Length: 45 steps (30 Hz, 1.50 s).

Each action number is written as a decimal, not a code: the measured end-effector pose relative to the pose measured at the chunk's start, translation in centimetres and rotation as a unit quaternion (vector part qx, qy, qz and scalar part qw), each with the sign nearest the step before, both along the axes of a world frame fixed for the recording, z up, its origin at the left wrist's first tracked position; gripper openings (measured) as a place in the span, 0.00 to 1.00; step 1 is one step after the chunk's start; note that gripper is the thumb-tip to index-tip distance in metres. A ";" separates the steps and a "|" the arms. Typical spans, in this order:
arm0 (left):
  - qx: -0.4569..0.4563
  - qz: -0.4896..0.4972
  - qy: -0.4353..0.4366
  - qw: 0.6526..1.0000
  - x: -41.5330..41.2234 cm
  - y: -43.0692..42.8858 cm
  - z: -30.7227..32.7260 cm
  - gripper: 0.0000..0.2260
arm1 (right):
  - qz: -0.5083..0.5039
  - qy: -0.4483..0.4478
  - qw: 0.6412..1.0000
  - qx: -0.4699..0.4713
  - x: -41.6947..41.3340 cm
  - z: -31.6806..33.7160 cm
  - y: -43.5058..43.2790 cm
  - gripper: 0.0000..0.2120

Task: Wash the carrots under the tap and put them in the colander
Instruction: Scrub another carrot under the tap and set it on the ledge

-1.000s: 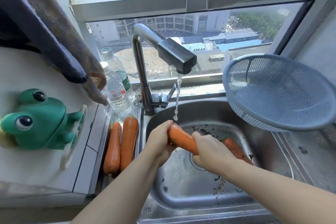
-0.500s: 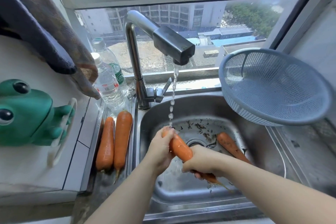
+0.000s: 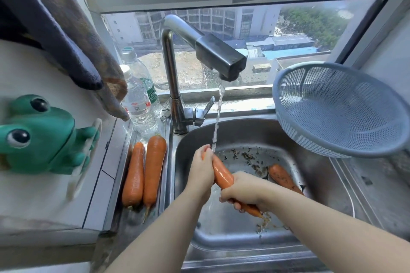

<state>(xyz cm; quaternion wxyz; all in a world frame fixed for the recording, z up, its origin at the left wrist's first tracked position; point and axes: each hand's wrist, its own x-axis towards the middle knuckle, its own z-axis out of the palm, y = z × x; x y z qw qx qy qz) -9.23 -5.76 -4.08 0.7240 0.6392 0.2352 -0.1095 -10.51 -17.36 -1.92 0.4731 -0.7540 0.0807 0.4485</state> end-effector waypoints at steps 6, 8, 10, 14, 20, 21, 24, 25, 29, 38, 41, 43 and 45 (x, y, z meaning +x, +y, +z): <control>-0.133 -0.032 0.020 0.990 -0.6 0.6 -0.7 0.34 | -0.039 0.034 0.998 0.018 -0.3 -0.1 0.3 0.07; -0.019 -0.011 0.013 1.000 -0.2 0.1 -1.3 0.28 | -0.042 -0.006 0.999 -0.010 -0.7 -0.3 1.1 0.05; 0.076 0.011 -0.006 0.997 0.5 -0.4 -1.5 0.18 | -0.034 -0.050 0.998 -0.033 -0.8 -0.5 1.7 0.05; -0.008 0.056 0.018 0.998 1.5 -0.2 -1.8 0.12 | -0.066 -0.028 0.997 -0.002 -0.5 -0.5 1.6 0.06; -0.324 -0.019 0.053 0.944 0.2 2.4 -1.4 0.18 | -0.102 0.119 0.980 0.120 0.1 -0.2 -0.2 0.08; -0.330 -0.030 0.046 0.942 -0.1 2.5 -1.1 0.16 | -0.101 0.129 0.979 0.123 0.1 0.0 -0.2 0.08; -0.249 -0.031 0.047 0.967 0.5 1.8 -0.9 0.12 | -0.068 0.087 0.992 0.065 0.3 0.5 -0.3 0.07; -0.216 -0.024 0.047 0.975 0.8 1.4 -0.8 0.12 | -0.051 0.060 0.996 0.038 0.3 0.6 -0.3 0.06; -0.086 0.012 0.060 0.994 1.6 -0.4 -1.4 0.14 | -0.001 -0.003 1.000 -0.023 0.2 0.6 -0.4 0.05; -0.196 -0.050 0.046 0.978 0.0 1.8 -0.5 0.31 | -0.025 0.023 0.999 0.007 -0.2 0.7 0.1 0.06; -0.090 0.008 0.035 0.995 0.7 0.3 -0.3 0.17 | 0.009 -0.047 0.997 -0.055 -0.4 0.3 0.9 0.04; -0.085 0.036 0.046 0.995 1.0 0.1 -0.4 0.13 | 0.005 -0.051 0.997 -0.057 -0.4 0.2 1.0 0.03; -0.144 0.037 0.061 0.987 0.9 0.5 -0.5 0.16 | -0.005 -0.034 0.999 -0.040 -0.2 0.3 0.7 0.04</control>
